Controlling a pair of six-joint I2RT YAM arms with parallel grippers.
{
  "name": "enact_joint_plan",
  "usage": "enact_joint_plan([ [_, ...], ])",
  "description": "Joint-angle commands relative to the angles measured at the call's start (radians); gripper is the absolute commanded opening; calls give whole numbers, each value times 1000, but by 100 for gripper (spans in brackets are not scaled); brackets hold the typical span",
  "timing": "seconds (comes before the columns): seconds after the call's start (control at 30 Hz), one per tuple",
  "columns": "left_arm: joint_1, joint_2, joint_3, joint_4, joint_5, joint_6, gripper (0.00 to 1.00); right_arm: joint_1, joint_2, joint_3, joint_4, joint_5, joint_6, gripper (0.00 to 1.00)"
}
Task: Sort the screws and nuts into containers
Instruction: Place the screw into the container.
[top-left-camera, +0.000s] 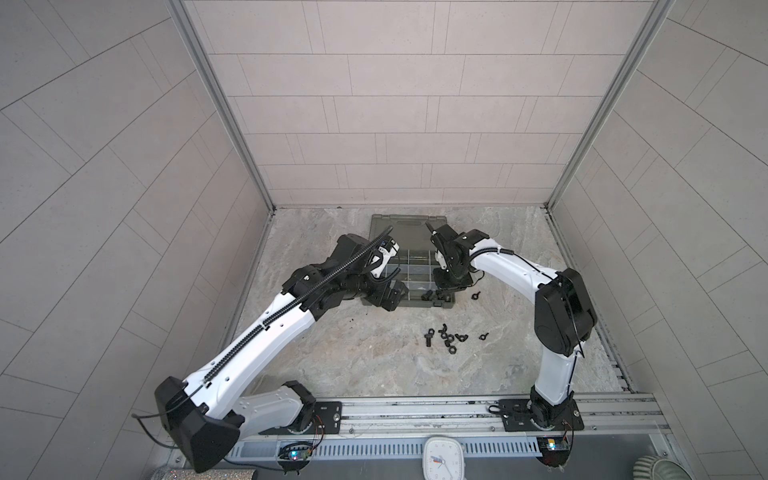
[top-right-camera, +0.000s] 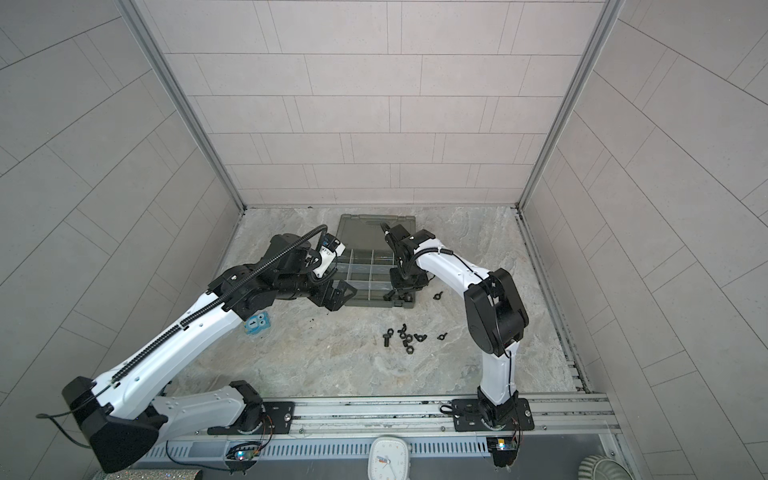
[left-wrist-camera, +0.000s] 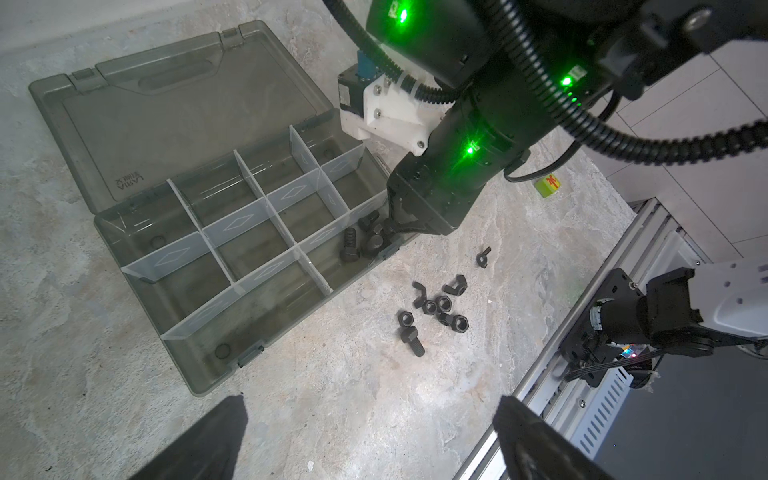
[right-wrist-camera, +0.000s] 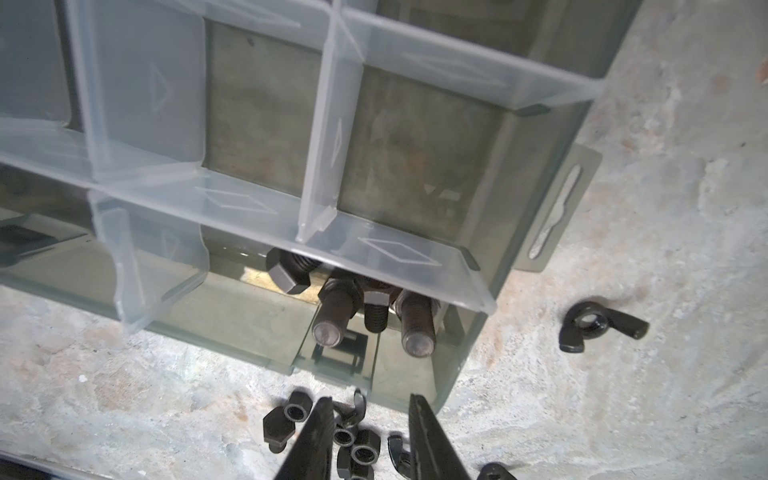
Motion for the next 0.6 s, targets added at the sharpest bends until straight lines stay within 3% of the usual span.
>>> enact_joint_plan([
  [0.0,6,-66,-40,-21,-6,-20,100,26,-101,-38,-41,5,22,31],
  [0.3,6,-212,-122,-62,-4,-74,100,147,-215,-206,11,9,132,31],
  [0.57,6,-281,-147,-87,10,-100,100,265,-182,-278,104,16,215,31],
])
